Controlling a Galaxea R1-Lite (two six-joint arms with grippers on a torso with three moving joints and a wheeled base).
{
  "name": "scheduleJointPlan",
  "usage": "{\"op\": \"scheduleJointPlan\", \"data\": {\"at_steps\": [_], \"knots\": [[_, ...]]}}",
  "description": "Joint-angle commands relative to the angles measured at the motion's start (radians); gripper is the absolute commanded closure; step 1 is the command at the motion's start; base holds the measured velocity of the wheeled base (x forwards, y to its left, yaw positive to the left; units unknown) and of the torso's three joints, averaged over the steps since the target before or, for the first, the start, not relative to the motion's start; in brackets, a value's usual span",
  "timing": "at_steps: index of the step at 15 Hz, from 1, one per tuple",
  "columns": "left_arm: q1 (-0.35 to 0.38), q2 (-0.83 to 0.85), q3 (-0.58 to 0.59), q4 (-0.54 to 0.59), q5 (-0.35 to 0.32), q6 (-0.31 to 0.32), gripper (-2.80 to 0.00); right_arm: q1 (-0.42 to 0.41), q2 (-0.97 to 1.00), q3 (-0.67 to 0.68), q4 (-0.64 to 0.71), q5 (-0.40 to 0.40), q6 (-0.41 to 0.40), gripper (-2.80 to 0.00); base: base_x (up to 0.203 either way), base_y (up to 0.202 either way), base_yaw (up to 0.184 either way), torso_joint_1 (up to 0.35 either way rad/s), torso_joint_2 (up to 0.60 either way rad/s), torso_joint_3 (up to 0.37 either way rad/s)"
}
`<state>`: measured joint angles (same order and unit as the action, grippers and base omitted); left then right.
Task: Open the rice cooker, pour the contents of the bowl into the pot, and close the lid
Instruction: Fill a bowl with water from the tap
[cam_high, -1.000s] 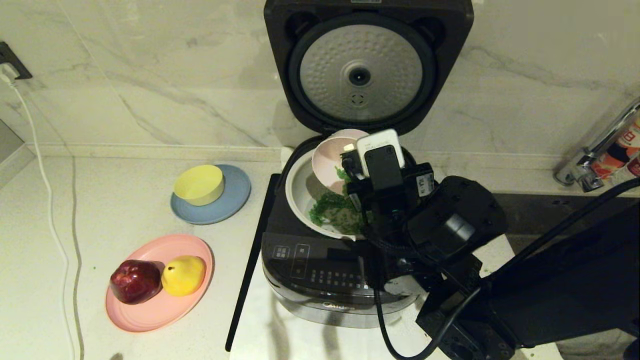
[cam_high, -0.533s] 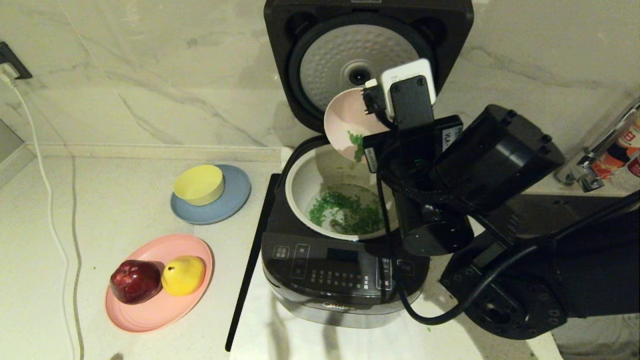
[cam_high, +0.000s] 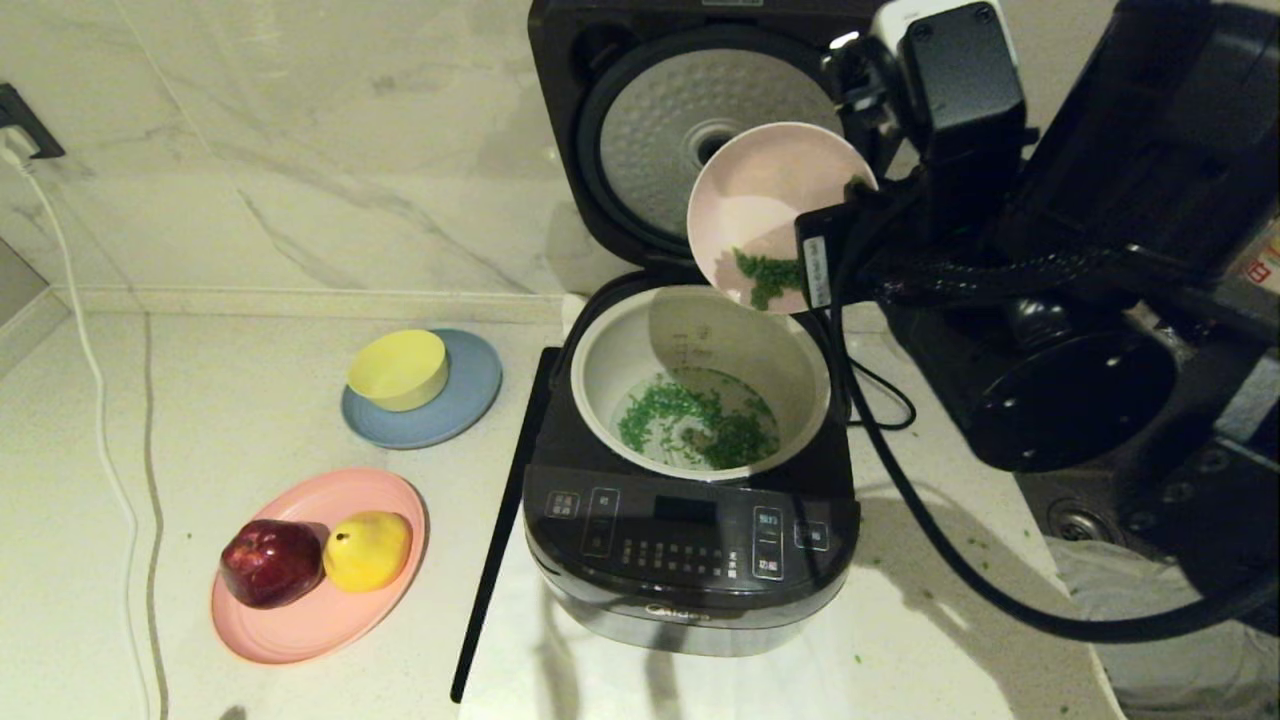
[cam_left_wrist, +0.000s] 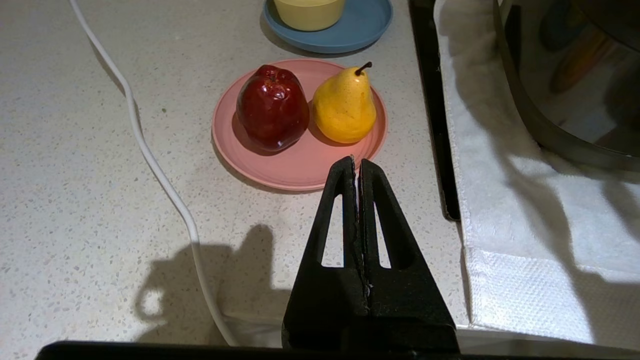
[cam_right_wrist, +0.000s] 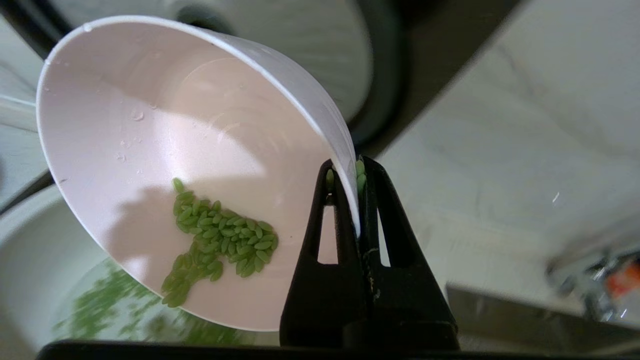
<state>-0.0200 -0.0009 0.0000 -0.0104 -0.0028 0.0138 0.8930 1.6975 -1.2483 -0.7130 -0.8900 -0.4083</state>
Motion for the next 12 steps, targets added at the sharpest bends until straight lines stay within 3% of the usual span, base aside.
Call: {"op": "scheduleJointPlan", "data": {"at_steps": [1, 4, 7, 9, 12], "knots": [[0.0, -0.001, 0.008, 0.0, 0.0, 0.0, 0.0, -0.008, -0.096, -0.085, 0.348, 0.0, 0.166, 0.0, 0.0, 0.0, 0.0, 0.0, 0.0, 0.0], [0.0, -0.001, 0.008, 0.0, 0.0, 0.0, 0.0, -0.027, -0.18, -0.158, 0.781, 0.073, 0.423, 0.0, 0.0, 0.0, 0.0, 0.0, 0.0, 0.0], [0.0, -0.001, 0.008, 0.0, 0.0, 0.0, 0.0, -0.125, -0.266, -0.196, 1.102, 0.244, 0.658, 0.0, 0.0, 0.0, 0.0, 0.0, 0.0, 0.0], [0.0, -0.001, 0.008, 0.0, 0.0, 0.0, 0.0, -0.215, -0.325, -0.189, 1.25, 0.385, 0.743, 0.0, 0.0, 0.0, 0.0, 0.0, 0.0, 0.0], [0.0, -0.001, 0.008, 0.0, 0.0, 0.0, 0.0, -0.441, -0.365, -0.186, 1.387, 0.616, 0.799, 0.0, 0.0, 0.0, 0.0, 0.0, 0.0, 0.0]]}}
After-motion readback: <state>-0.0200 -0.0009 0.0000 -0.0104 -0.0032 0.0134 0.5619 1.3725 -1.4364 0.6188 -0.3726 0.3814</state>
